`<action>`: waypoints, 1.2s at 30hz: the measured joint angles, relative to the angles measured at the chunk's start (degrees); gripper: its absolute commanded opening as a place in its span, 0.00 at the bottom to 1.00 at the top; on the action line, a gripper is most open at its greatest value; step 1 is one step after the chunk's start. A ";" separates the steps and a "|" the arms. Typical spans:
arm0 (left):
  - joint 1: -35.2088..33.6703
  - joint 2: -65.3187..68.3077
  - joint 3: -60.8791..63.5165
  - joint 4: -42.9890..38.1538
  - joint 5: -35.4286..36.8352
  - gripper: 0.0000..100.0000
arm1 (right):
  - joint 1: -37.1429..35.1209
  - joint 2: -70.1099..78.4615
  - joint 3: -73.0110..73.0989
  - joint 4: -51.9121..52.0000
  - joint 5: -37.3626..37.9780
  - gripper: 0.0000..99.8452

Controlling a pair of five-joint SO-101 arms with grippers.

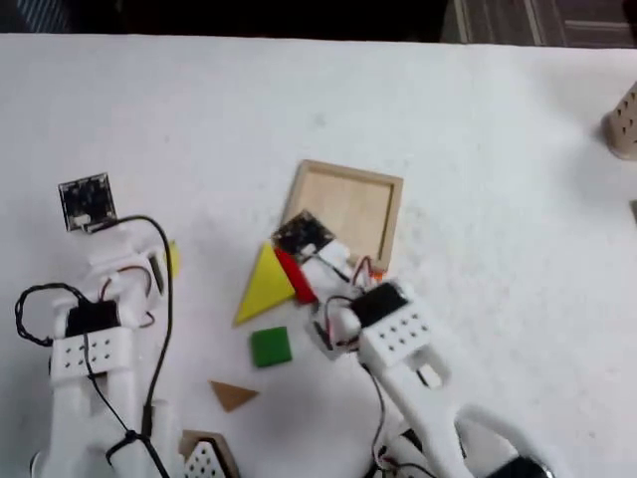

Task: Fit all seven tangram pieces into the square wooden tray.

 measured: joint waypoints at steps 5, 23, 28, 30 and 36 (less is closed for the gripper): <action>0.00 6.42 -0.97 -1.67 0.00 0.27 | -0.26 5.27 -0.97 1.23 -0.18 0.24; 0.00 18.90 -7.03 -2.02 0.00 0.27 | -3.43 8.35 3.52 -13.89 -0.35 0.24; 0.00 18.90 -7.03 -2.02 0.00 0.27 | -3.60 8.44 5.27 -17.76 -0.35 0.24; 0.00 18.90 -7.03 -2.02 0.00 0.27 | -3.52 8.44 5.36 -18.11 -0.35 0.24; 0.00 18.90 -7.03 -2.02 -0.35 0.27 | -3.60 8.44 5.36 -17.93 -0.35 0.24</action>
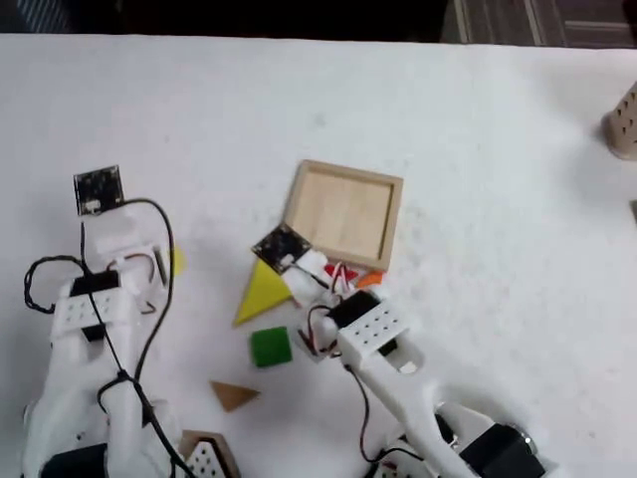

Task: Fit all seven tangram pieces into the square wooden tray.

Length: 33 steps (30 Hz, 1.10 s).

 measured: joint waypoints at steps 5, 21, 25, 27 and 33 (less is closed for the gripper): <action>0.00 0.35 0.00 0.00 0.00 0.27 | 0.00 0.00 0.00 2.64 0.00 0.24; 0.00 0.35 0.00 0.00 0.00 0.27 | 0.26 0.00 0.00 3.60 2.90 0.13; 0.00 0.35 0.00 0.00 0.00 0.27 | 0.26 0.00 0.00 3.60 2.90 0.13; 0.00 0.35 0.00 0.00 0.00 0.27 | 0.26 0.00 0.00 3.60 2.90 0.13; 0.00 0.35 0.00 0.00 0.00 0.27 | 4.13 0.00 0.00 3.60 2.99 0.14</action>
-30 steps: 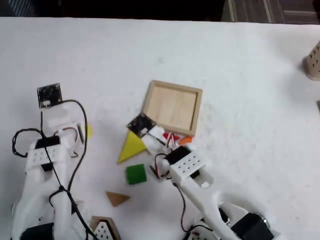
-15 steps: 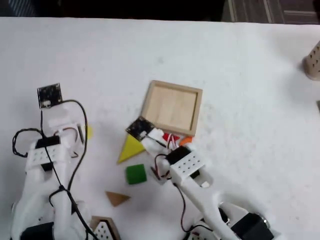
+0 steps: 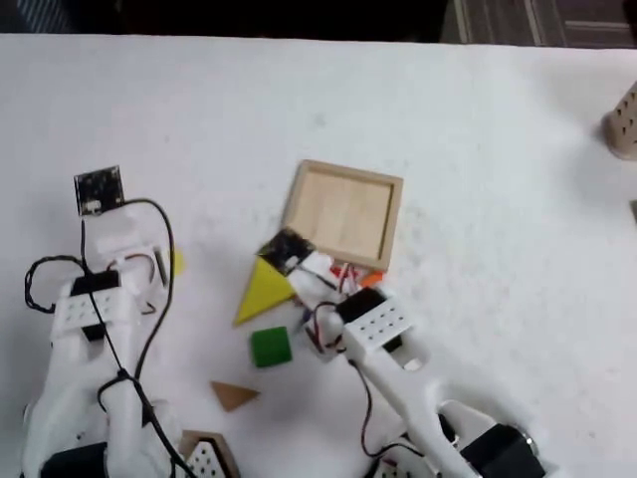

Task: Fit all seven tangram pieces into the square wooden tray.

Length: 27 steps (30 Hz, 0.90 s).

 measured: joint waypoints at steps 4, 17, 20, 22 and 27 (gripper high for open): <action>0.00 0.00 0.00 0.00 0.00 0.27 | 4.75 0.00 0.00 0.00 0.00 0.14; 0.00 0.00 0.00 0.00 0.00 0.27 | 5.89 0.00 -2.29 0.09 0.00 0.28; 0.00 0.00 0.00 0.00 0.00 0.27 | 3.78 0.00 -2.81 0.09 0.00 0.29; 0.00 0.00 0.00 0.00 0.00 0.27 | 2.20 0.00 -3.16 0.09 -0.09 0.29; 0.00 0.00 0.00 0.00 0.00 0.27 | -0.53 0.00 -3.16 -1.58 -4.13 0.29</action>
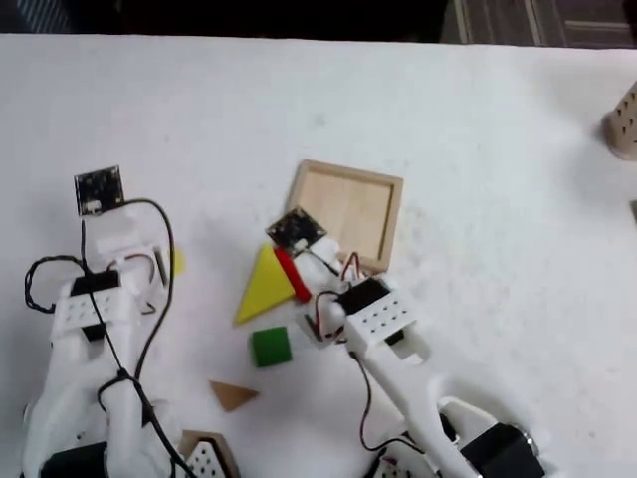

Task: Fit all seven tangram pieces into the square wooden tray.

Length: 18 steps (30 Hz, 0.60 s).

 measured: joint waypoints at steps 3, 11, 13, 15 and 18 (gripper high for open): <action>0.00 0.00 0.00 0.00 0.00 0.27 | 0.18 0.00 0.00 -1.05 -0.62 0.29; 0.00 0.00 0.00 0.00 0.00 0.27 | 0.18 10.81 -4.75 -2.02 -0.79 0.24; 0.00 0.00 0.00 0.00 0.00 0.27 | 0.18 13.45 -7.12 0.00 -0.79 0.21; 0.00 0.00 0.00 0.00 0.00 0.27 | 0.18 14.77 -8.26 0.97 -0.79 0.18; 0.00 0.00 0.00 0.00 0.00 0.27 | 0.26 14.95 -8.79 1.23 -0.79 0.14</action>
